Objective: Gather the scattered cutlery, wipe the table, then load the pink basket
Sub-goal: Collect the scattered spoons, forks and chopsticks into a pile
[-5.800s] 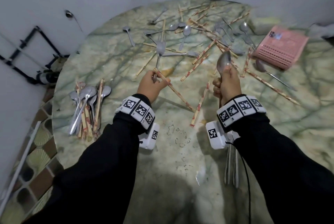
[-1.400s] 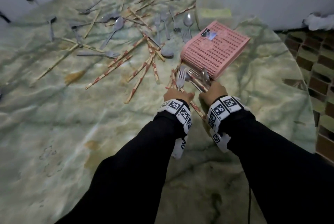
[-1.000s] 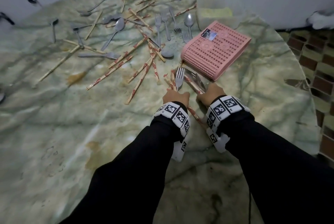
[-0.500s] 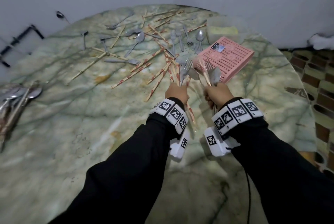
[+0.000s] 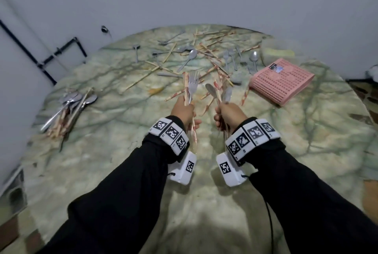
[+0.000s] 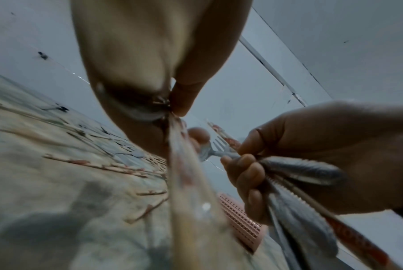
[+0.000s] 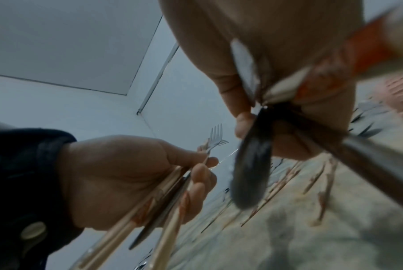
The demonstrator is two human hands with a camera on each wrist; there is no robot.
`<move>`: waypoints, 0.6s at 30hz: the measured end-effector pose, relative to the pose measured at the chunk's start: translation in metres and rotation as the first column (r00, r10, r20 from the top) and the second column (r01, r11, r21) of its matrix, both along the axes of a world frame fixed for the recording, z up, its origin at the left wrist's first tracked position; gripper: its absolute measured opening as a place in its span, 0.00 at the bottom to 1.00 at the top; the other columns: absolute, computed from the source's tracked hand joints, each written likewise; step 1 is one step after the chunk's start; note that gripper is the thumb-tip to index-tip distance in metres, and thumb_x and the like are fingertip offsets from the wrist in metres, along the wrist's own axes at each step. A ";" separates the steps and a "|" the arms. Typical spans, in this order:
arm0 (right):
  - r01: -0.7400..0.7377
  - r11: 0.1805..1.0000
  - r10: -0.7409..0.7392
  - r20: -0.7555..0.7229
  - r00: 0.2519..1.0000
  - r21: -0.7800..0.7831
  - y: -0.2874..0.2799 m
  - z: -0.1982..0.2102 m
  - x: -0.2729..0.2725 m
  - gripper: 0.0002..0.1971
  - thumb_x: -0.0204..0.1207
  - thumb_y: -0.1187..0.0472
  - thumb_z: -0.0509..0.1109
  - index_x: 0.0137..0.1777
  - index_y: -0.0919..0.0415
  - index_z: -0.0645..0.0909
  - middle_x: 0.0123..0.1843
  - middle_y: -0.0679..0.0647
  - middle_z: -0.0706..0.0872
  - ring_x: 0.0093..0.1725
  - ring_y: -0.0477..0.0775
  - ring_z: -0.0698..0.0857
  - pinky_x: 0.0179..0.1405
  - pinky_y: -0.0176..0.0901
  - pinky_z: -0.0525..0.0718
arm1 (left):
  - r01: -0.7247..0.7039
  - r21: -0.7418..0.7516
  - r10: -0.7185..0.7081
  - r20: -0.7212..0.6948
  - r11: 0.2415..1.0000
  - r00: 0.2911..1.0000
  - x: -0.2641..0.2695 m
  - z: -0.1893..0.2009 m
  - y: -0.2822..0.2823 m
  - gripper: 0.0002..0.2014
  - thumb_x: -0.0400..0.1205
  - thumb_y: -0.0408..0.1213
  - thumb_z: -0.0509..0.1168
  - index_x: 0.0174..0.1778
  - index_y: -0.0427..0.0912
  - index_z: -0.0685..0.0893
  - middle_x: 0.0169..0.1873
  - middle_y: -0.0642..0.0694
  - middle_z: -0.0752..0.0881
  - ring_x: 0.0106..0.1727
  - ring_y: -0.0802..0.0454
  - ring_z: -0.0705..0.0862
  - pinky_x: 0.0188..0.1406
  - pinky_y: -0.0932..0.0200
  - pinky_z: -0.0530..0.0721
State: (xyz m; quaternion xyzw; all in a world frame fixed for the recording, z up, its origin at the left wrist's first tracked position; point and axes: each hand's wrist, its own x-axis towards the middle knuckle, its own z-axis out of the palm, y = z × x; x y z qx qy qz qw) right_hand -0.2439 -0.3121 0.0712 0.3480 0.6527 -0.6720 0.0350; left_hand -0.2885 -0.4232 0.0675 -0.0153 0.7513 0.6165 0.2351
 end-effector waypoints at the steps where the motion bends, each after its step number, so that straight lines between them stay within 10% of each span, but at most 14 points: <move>1: -0.023 1.000 0.023 0.007 1.000 0.002 -0.011 -0.001 -0.003 0.14 0.82 0.67 0.49 0.34 0.60 0.66 0.26 0.55 0.69 0.23 0.52 0.68 0.24 0.37 0.66 | -0.006 0.010 0.006 -0.005 1.000 1.000 -0.003 -0.001 -0.011 0.11 0.86 0.32 0.48 0.62 0.46 0.68 0.31 0.43 0.70 0.25 0.48 0.74 0.25 0.59 0.76; 18: -0.117 0.992 0.120 0.049 0.992 -0.057 -0.211 -0.024 -0.082 0.11 0.76 0.80 0.51 0.40 0.65 0.68 0.29 0.62 0.75 0.14 0.50 0.77 0.15 0.34 0.76 | 0.013 -0.118 -0.012 0.010 0.993 1.000 -0.085 -0.022 -0.202 0.07 0.86 0.35 0.52 0.59 0.45 0.70 0.24 0.44 0.69 0.21 0.51 0.67 0.20 0.63 0.68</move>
